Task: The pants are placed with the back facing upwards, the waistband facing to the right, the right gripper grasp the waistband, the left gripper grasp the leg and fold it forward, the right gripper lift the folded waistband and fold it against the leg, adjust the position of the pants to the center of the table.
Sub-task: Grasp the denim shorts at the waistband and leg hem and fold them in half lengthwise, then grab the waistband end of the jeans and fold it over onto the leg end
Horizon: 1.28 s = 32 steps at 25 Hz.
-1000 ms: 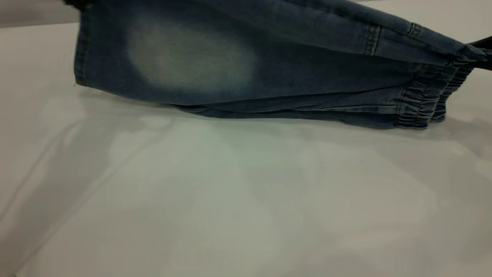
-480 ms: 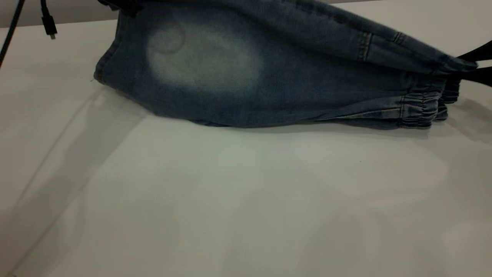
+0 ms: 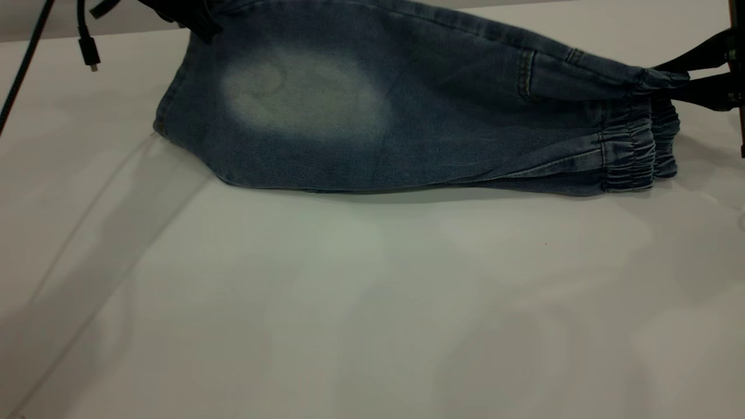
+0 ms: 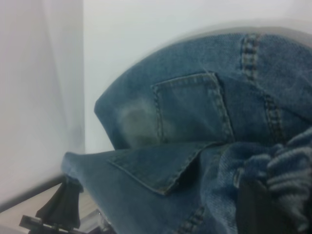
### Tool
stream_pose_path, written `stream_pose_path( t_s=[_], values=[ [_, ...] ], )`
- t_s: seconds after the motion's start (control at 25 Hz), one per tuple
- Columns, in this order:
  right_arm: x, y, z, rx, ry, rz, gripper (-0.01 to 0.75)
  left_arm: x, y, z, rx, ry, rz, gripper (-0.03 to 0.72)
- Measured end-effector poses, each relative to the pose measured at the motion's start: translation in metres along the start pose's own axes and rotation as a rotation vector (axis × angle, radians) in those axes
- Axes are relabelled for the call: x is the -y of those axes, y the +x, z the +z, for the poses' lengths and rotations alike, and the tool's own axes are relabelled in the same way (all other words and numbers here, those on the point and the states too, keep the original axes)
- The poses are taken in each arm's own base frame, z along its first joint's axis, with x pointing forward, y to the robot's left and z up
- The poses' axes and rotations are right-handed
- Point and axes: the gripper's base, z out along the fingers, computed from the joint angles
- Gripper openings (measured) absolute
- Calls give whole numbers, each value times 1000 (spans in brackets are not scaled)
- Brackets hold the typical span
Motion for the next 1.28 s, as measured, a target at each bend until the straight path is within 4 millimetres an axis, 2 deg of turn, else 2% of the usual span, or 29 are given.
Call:
stream_pose_path(
  t_s=[0.16, 0.36, 0.52, 0.64, 0.76, 0.96, 1.08, 1.16, 1.28],
  values=[
    [-1, 1, 0, -12, -16, -1, 71, 1, 0, 1, 9, 2, 13, 76],
    [-1, 1, 0, -8, -11, -6, 151, 1, 0, 1, 1, 1, 10, 113],
    [-2, 1, -1, -11, -19, -10, 250, 1, 0, 1, 2, 1, -24, 209],
    [-5, -6, -7, 10, -34, -40, 323, 0, -1, 0, 4, -1, -48, 310],
    [-13, -15, -16, 10, -113, -70, 384, -3, -2, -3, 4, -9, -55, 378],
    [-23, -9, -22, -70, -244, -114, 460, -9, -18, -17, 59, -30, -103, 403],
    [-29, -2, -21, -98, -255, -114, 477, -6, -23, -22, 52, -32, -112, 403],
    [-27, 3, -22, -142, -236, -111, 479, -5, -26, -24, 54, -33, -115, 403],
    [-13, 16, -22, -230, -150, -104, 479, -2, -30, -26, 60, -29, -107, 403]
  ],
)
